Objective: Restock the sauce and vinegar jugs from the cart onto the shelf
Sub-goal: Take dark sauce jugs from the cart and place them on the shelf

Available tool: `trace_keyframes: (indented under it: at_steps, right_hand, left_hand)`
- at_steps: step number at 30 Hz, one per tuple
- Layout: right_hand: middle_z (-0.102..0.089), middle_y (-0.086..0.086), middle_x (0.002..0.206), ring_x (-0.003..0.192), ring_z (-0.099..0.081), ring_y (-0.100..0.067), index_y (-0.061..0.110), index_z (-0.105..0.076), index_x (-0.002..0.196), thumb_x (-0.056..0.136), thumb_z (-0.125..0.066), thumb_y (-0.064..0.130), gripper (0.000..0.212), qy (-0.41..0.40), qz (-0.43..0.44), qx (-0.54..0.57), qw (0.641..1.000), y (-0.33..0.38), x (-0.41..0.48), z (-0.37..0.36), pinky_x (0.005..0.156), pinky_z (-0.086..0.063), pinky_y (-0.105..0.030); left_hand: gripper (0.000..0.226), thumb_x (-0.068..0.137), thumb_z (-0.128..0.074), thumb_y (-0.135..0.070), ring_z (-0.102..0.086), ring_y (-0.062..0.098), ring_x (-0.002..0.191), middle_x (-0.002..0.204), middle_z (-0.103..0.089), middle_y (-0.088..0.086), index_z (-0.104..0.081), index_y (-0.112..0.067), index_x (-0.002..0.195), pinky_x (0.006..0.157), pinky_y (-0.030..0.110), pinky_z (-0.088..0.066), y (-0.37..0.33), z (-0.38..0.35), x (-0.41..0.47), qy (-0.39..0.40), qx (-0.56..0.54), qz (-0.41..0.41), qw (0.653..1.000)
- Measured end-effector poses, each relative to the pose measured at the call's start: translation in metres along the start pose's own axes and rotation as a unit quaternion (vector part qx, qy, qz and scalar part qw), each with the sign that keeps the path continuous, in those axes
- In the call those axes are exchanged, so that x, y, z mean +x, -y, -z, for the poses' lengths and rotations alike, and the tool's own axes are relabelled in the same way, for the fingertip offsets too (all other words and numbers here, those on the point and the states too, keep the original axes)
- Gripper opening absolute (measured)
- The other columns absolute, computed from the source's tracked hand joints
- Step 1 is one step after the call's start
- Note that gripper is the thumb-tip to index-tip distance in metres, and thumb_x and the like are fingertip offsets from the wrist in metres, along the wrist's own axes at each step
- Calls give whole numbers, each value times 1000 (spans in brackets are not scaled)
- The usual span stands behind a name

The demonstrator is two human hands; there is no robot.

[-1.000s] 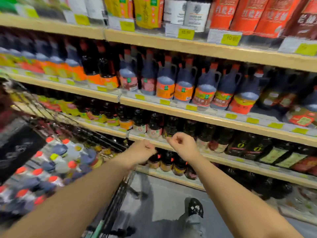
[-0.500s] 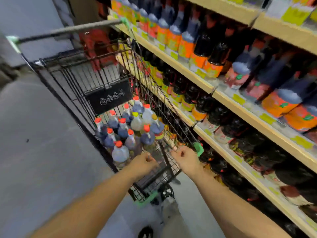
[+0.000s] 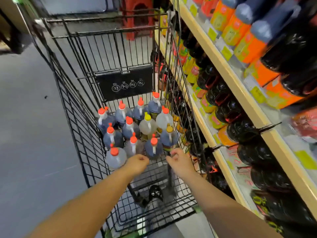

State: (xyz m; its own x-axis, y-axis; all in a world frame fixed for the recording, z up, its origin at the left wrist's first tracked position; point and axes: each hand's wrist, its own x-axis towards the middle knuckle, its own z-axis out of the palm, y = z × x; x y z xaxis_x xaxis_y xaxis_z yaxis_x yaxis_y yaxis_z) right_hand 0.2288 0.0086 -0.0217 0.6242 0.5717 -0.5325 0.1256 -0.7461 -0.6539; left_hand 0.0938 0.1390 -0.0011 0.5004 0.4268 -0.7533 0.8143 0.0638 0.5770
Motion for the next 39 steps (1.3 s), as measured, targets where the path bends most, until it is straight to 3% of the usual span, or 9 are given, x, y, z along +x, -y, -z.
trace_keyframes:
  at_steps: [3, 7, 11, 15, 18, 24, 28, 32, 39]
  right_hand:
    - [-47, 7, 69, 65, -51, -10, 23, -47, 108, 86, -61, 28, 26, 9, -12, -4, 1000, -4, 27, 5, 63, -42, -28]
    - [-45, 10, 64, 57, -45, -3, 13, -47, 115, 85, -59, 14, 32, 1, -17, 30, 999, -7, 58, 1, 54, -36, -18]
    - [-49, 8, 68, 58, -46, -5, 27, -44, 96, 86, -58, 12, 23, 12, -29, 67, 997, -6, 82, -8, 50, -32, -19]
    - [-45, 1, 76, 68, -44, -20, 22, -41, 91, 85, -55, 10, 19, 76, -85, 85, 990, -4, 95, -16, 62, -35, -28]
    - [-39, -8, 76, 73, -41, -22, 21, -31, 75, 84, -51, 7, 26, 63, -120, 92, 986, -4, 95, -14, 67, -34, -36]
    - [-39, -9, 83, 77, -41, -21, 18, -30, 62, 80, -54, 4, 33, 9, -73, 30, 997, 7, 65, 21, 69, -39, -33]
    - [-38, -6, 78, 68, -42, -20, 21, -32, 56, 80, -58, 5, 39, -25, -9, -3, 1000, 24, 28, 46, 61, -37, -26]
    - [-34, 8, 72, 97, -42, -20, 24, -34, 56, 79, -60, 4, 40, -76, 45, -6, 996, 36, -27, 62, 79, -30, -29]
    - [-34, 2, 60, 60, -37, -17, 20, -33, 58, 75, -67, 1, 43, -224, 75, 102, 966, 53, -144, 68, 63, -36, -25]
  left_hand:
    - [28, 89, -44, -11, -30, 20, 66, 65, -33, 8, -38, -21, 64, 67, 29, -28, -3, -16, 28, 17, -9, 14, 1000]
    - [9, 89, -48, -11, -35, 18, 54, 58, -38, 1, -52, -18, 94, 53, 26, -30, -10, -34, 58, 10, -57, 36, 998]
    - [14, 90, -55, -29, -56, 28, 88, 89, -57, 6, -56, -18, 99, 73, 33, -43, -13, -44, 80, -30, -85, 96, 991]
    - [21, 90, -55, -33, -54, 30, 107, 107, -56, 12, -58, -14, 96, 96, 40, -45, -19, -46, 90, -27, -76, 123, 989]
    - [36, 91, -53, -36, -48, 32, 121, 123, -52, 15, -57, -8, 114, 103, 38, -40, -26, -43, 88, -18, -46, 139, 989]
    - [16, 82, -63, -33, -55, 23, 85, 95, -56, 7, -58, -19, 88, 67, 27, -41, -46, -32, 65, -33, -30, 116, 992]
    - [14, 83, -60, -29, -52, 27, 82, 89, -55, 10, -53, -18, 79, 69, 31, -38, -60, -20, 41, -22, 20, 88, 996]
    - [21, 83, -58, -21, -45, 23, 70, 72, -47, 7, -45, -16, 67, 61, 28, -33, -79, -7, 4, -27, 68, 25, 997]
    - [35, 85, -55, -9, -58, 42, 95, 89, -56, 31, -40, -16, 54, 56, 28, -30, -113, 14, -103, -30, 91, -156, 983]
